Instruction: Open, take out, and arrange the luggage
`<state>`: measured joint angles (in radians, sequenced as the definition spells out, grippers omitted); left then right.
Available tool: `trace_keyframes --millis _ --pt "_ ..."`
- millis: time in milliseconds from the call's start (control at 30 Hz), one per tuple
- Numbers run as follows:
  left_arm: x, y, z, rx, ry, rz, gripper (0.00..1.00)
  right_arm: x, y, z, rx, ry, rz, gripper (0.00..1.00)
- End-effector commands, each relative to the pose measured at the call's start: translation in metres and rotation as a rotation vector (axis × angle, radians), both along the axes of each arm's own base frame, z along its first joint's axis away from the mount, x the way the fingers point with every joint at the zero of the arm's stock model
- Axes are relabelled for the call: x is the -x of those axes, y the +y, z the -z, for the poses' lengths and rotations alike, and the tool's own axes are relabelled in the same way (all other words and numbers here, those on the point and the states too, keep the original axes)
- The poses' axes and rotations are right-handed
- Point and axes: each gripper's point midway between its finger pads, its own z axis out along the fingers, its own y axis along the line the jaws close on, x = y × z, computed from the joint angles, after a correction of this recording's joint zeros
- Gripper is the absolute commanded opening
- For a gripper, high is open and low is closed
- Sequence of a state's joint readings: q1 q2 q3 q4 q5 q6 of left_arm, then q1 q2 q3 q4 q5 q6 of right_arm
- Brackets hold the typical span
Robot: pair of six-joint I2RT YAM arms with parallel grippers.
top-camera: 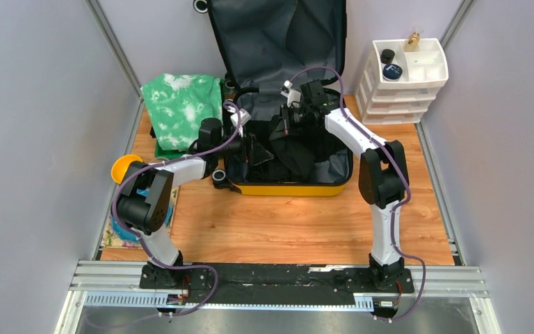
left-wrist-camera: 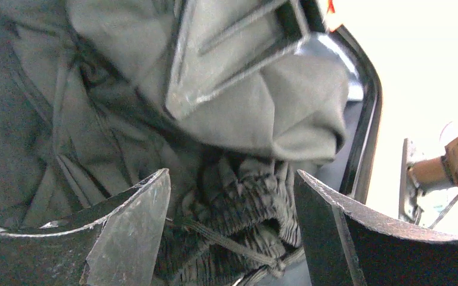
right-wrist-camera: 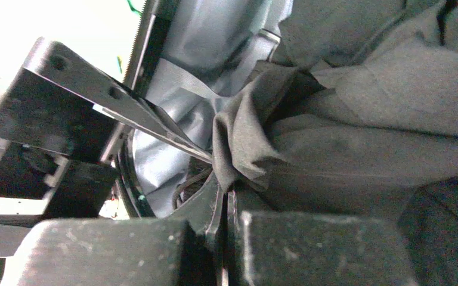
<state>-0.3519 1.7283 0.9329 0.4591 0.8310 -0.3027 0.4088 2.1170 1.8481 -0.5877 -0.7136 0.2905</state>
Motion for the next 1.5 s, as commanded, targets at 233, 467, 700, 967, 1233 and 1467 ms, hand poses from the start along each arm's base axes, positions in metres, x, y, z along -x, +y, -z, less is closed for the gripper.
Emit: trace_keyframes --millis 233,467,700,967,1233,1467 --pt "-0.035 -0.022 -0.032 0.087 0.112 -0.269 0.84 -0.017 0.019 -0.054 -0.096 -0.134 0.070 0.00" --pt "-0.043 -0.017 -0.024 0.088 0.176 -0.420 0.50 -0.016 0.040 -0.064 -0.192 -0.095 0.075 0.00" --pt "-0.032 -0.026 -0.031 0.148 0.117 -0.321 0.96 0.001 0.050 -0.067 -0.270 -0.058 -0.040 0.00" --pt "-0.025 -0.014 -0.032 0.152 0.037 -0.350 0.96 0.025 0.050 -0.073 -0.315 -0.050 -0.157 0.00" --pt "-0.021 0.012 -0.026 0.063 -0.006 -0.311 0.96 -0.015 0.003 -0.056 -0.156 -0.156 -0.020 0.00" --pt "-0.035 0.047 -0.015 -0.085 -0.043 -0.332 0.96 -0.068 -0.114 -0.024 0.236 -0.293 0.118 0.00"
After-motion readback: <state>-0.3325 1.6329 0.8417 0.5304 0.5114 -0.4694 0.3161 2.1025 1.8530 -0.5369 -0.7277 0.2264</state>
